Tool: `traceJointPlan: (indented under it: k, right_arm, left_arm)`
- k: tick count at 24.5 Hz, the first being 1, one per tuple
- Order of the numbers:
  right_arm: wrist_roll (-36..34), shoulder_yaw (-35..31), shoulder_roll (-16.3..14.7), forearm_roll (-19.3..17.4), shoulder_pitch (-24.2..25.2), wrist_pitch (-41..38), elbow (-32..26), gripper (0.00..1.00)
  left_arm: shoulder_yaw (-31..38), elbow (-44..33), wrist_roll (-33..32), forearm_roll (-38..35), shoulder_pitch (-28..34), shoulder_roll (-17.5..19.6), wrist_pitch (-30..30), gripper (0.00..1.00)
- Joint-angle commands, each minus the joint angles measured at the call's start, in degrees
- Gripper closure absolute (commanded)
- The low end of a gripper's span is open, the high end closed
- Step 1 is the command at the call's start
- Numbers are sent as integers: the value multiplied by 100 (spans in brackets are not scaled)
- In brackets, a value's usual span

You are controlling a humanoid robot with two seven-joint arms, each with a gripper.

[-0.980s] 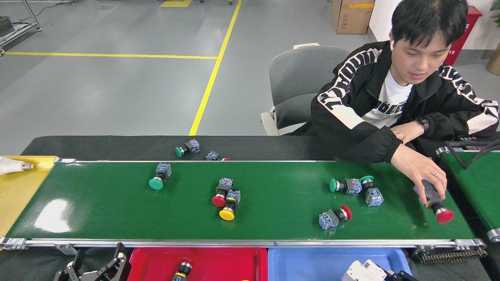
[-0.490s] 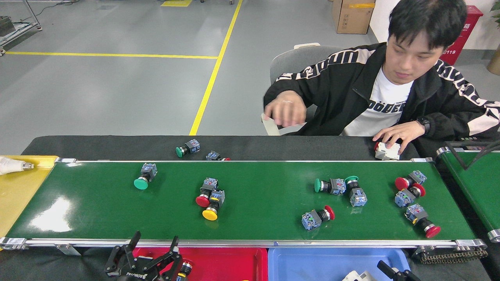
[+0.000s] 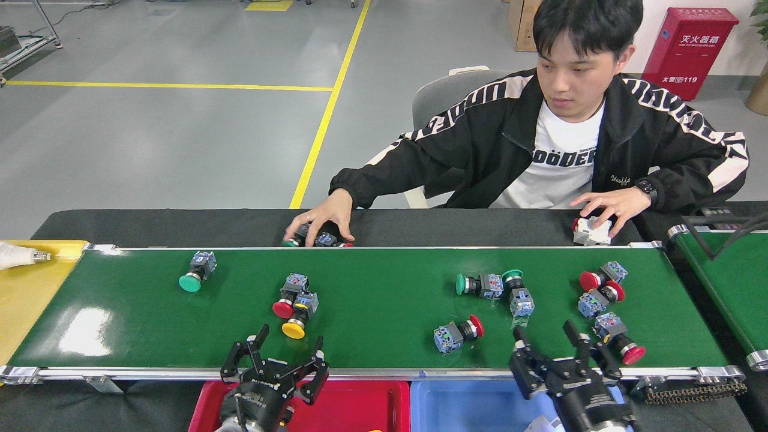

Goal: Pick switch part from conveyor to tray

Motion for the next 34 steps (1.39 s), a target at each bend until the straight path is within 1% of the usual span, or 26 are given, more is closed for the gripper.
traceJointPlan:
  k: [1, 3, 7, 10, 12, 14, 15, 16, 17, 18, 19, 22, 25, 26, 28, 29, 31, 32, 34]
  right_arm:
    - [-361, 58, 6, 22, 40, 332, -148, 12]
    - [-598, 58, -21, 22, 84, 340, -157, 11]
    - [-589, 76, 23, 57, 49, 455, -148, 12]
    - [-607, 339, 173, 268, -12, 1079, -113, 13]
    - [-598, 673, 164, 347, -188, 1395, -8, 13]
    - [-563, 999, 173, 364, -487, 1694, 265, 13]
    - [-519, 1148, 181, 364, -680, 1887, 476, 13]
    - [-457, 1289, 181, 364, -891, 2054, 713, 13]
    - [-370, 1490, 173, 364, -1225, 2265, 1099, 12]
    - [-326, 1587, 155, 356, -1480, 2406, 1390, 12]
    - [-299, 1622, 155, 356, -1699, 2537, 1653, 12]
    - [-299, 1710, 181, 364, -2131, 2696, 2278, 12]
    - [-299, 2115, 243, 347, -2447, 2775, 2814, 14]
    - [-308, 2194, 278, 338, -2509, 2828, 2928, 19]
    - [-326, 2238, 296, 320, -2570, 2784, 3025, 30]
    - [-343, 2238, 278, 303, -2579, 2740, 3025, 48]
    - [-343, 2291, 252, 303, -2596, 2617, 3042, 77]
    - [-352, 2317, 225, 294, -2596, 2529, 3042, 85]
    - [-352, 2317, 225, 294, -2605, 2458, 3033, 95]
  left_arm:
    - [28, 200, 69, -12, -248, 54, 185, 0]
    - [54, 534, 87, -12, -503, 63, 221, 0]
    - [239, 1220, 96, -12, -1074, 71, 238, 0]
    - [309, 1862, 104, -3, -1549, 89, 238, 0]
    - [344, 2160, 140, -3, -1769, 159, 229, 3]
    - [327, 2398, 359, 15, -1874, 274, 194, 16]
    - [327, 2477, 500, 23, -1909, 318, 159, 27]
    - [327, 2521, 544, 23, -1918, 344, 142, 51]
    - [300, 2530, 561, 41, -1918, 396, 124, 71]
    - [300, 2521, 561, 59, -1909, 432, 45, 88]
    - [327, 2503, 561, 85, -1900, 441, -95, 96]
    - [344, 2451, 570, 287, -1865, 441, -272, 97]
    - [292, 2046, 561, 507, -1628, 441, -298, 98]
    - [292, 1730, 553, 542, -1443, 441, -403, 98]
    - [318, 851, 500, 621, -978, 423, -790, 97]
    - [344, 360, 500, 630, -662, 423, -983, 97]
    - [327, -353, 500, 639, -99, 458, -1353, 96]
    - [344, -749, 509, 639, 279, 502, -1704, 95]
    - [344, -1267, 570, 612, 947, 651, -2478, 92]
